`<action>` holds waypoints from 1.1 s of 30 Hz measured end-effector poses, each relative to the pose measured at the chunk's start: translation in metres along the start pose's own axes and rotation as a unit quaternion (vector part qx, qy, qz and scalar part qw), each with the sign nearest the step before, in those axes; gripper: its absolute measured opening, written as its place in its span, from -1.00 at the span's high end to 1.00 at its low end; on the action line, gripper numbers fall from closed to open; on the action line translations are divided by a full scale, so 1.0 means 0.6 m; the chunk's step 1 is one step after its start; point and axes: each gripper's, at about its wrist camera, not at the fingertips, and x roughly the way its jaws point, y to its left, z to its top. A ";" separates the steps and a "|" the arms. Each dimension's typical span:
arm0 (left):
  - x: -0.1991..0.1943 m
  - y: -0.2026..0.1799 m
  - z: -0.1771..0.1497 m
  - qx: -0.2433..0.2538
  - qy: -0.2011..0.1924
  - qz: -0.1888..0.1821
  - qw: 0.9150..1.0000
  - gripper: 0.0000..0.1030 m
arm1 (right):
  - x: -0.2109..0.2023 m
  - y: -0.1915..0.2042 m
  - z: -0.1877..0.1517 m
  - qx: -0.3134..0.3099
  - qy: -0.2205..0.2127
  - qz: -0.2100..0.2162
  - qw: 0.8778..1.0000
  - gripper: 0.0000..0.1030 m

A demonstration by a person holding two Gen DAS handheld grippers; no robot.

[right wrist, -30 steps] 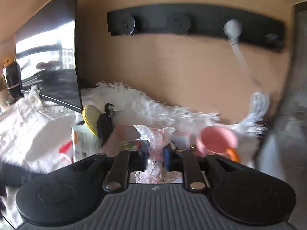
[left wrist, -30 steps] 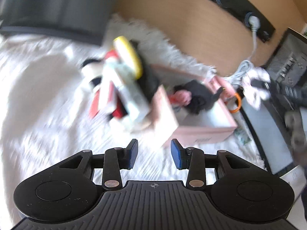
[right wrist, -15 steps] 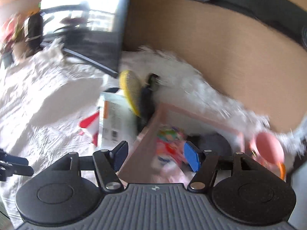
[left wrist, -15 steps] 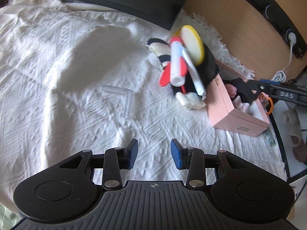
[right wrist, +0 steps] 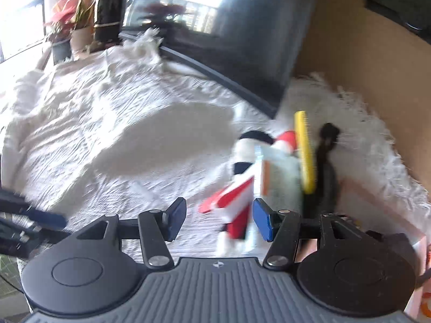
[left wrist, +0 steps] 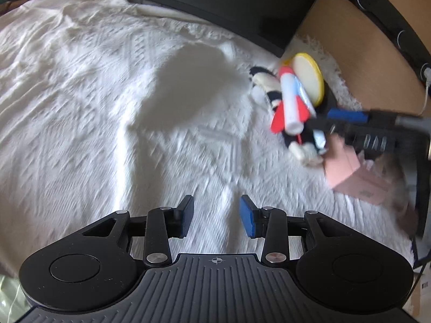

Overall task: Organize soft objects
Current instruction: 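Grasp the clear acrylic stand with the left gripper while the right grasps the yellow sponge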

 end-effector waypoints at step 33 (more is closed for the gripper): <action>0.094 -0.047 0.015 0.103 -0.038 0.032 0.993 0.71 | 0.010 0.002 -0.005 -0.036 -0.003 -0.117 0.992 0.01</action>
